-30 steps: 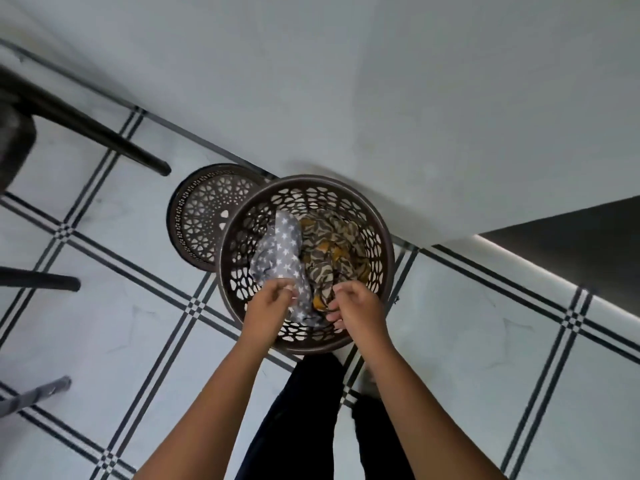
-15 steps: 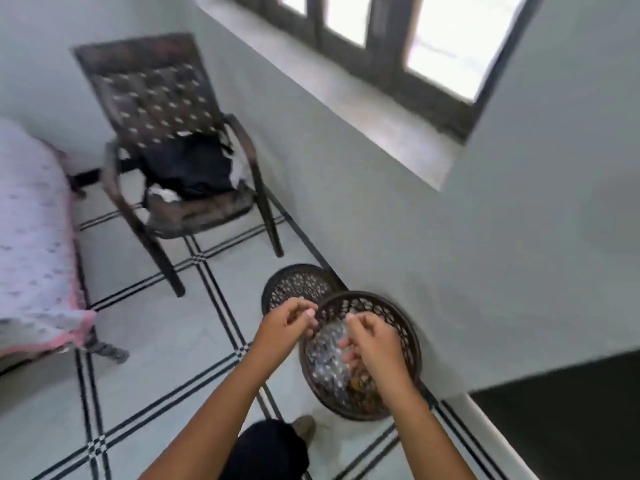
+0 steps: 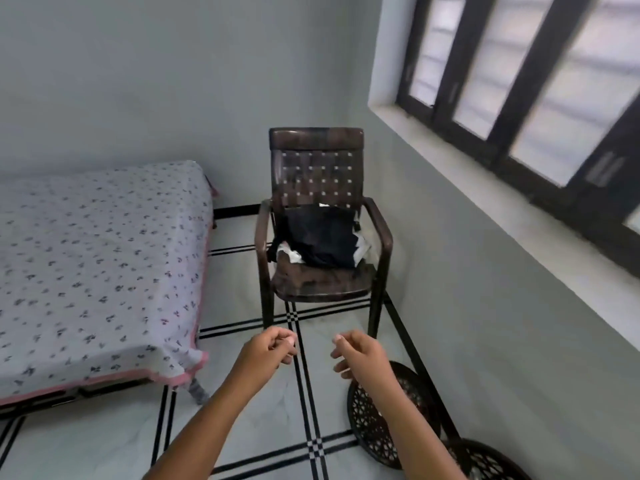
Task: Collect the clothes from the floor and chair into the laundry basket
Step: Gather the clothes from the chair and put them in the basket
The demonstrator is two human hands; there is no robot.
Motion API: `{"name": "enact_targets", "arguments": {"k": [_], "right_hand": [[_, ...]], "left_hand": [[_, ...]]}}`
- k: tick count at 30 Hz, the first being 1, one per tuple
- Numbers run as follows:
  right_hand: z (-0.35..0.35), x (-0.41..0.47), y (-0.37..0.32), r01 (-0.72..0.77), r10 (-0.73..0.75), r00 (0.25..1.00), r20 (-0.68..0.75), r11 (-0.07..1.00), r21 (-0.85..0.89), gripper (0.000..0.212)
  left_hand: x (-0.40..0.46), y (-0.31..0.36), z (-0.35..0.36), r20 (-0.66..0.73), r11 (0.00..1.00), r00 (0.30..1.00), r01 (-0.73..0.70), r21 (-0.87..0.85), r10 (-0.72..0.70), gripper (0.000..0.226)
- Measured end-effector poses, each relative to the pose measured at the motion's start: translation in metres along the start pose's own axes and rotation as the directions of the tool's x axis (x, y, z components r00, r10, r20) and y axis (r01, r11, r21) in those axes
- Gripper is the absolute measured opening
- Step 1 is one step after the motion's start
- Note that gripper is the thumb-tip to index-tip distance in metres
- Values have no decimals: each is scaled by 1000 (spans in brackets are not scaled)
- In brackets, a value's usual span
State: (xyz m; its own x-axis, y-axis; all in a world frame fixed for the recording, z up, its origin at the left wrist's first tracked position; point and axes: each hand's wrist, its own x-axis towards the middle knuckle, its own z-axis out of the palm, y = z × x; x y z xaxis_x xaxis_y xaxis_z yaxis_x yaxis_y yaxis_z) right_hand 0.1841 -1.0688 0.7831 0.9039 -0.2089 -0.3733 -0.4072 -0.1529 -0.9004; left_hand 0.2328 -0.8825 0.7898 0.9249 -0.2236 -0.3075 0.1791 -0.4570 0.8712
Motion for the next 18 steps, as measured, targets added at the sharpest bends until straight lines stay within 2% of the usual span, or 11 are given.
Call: {"name": "enact_targets", "arguments": {"k": [2, 8, 9, 12, 18], "right_hand": [[33, 47, -35, 12, -11, 999, 38, 1000, -13, 19], [49, 103, -69, 17, -14, 999, 34, 996, -91, 18], [48, 142, -78, 18, -16, 1000, 22, 995, -96, 17], [38, 183, -91, 12, -11, 1000, 8, 992, -125, 15], [4, 323, -136, 5, -10, 999, -39, 990, -138, 11]], "left_hand": [[45, 3, -45, -28, 1000, 999, 17, -12, -17, 14], [108, 22, -70, -14, 1000, 1000, 1, -10, -1, 15], [151, 27, -73, 0, 1000, 1000, -6, -10, 6, 15], [189, 39, -71, 27, 1000, 1000, 5, -19, -5, 15], [326, 77, -71, 51, 999, 998, 30, -16, -29, 14]]}}
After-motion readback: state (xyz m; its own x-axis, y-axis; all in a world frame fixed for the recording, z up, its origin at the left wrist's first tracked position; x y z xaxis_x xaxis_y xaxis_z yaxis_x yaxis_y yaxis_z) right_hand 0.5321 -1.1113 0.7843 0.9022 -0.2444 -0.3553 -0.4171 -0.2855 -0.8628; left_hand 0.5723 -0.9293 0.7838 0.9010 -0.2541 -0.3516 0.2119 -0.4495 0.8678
